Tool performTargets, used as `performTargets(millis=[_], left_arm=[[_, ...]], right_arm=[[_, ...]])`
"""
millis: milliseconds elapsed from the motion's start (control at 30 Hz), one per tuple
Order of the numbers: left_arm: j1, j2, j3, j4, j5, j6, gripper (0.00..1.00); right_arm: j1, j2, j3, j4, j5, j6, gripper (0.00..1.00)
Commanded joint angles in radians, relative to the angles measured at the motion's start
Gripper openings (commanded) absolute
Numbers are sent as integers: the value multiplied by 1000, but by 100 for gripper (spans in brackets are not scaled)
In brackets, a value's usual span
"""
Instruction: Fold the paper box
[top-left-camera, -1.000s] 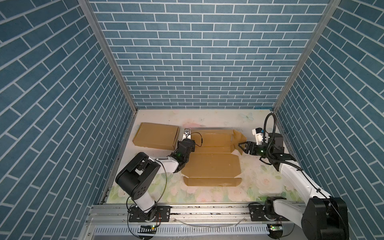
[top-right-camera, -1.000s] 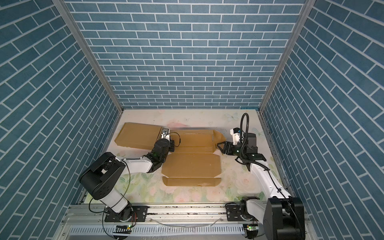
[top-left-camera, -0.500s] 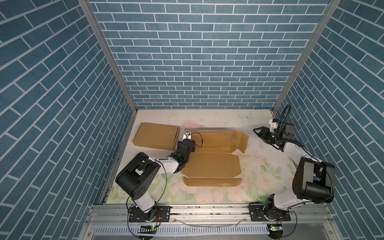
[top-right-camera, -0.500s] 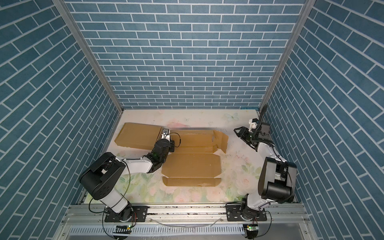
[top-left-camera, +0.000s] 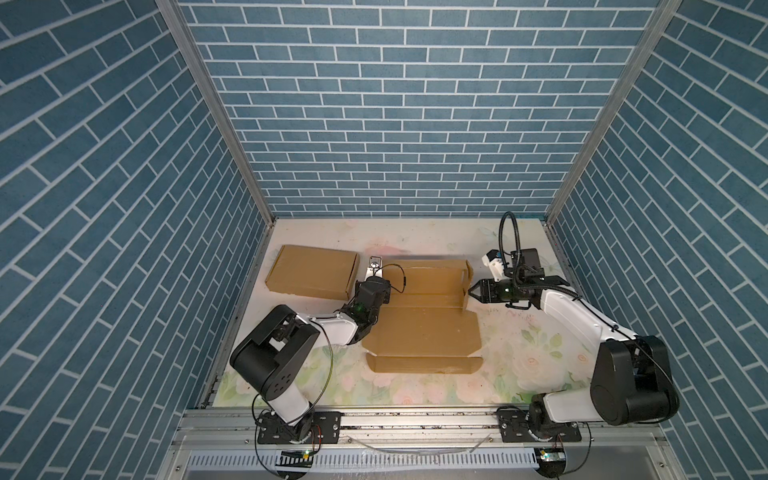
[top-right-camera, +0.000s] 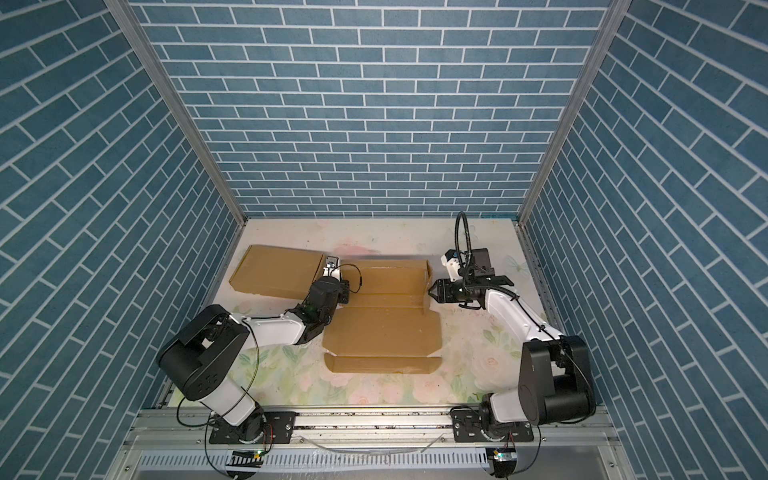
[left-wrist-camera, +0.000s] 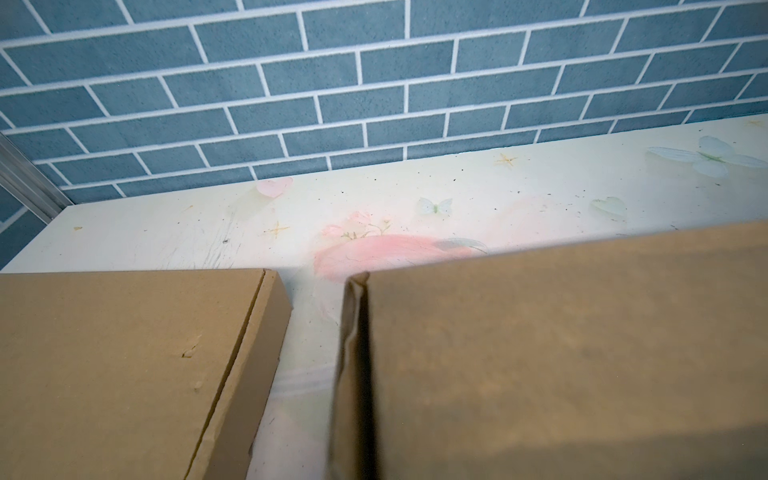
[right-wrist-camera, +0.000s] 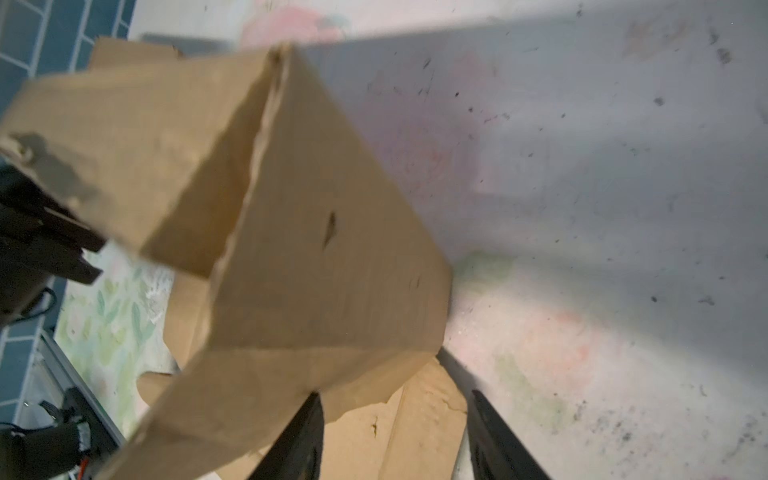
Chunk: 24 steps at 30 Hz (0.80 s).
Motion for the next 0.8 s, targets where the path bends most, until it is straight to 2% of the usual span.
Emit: performTargets(millis=[0,133,267,467,767], left_arm=[[-1,19,-29,-196,1,-1,0],[-2,21,-25,-198,9,-10,0],[-1,28,-20,-200,20,-16,0],[-2,30,-6,-227,45,-18,0],[-1,40,18,-263,64,-25,0]], right_arm=[[54,-21,25,-71,101,-76,57],[93,-16,-20,77,182,-53,59],[102,-17,-110,398,234,-37,58],[122,65,-172,674,269,-72,48],[150,196,-238,1007,413,-11,32]])
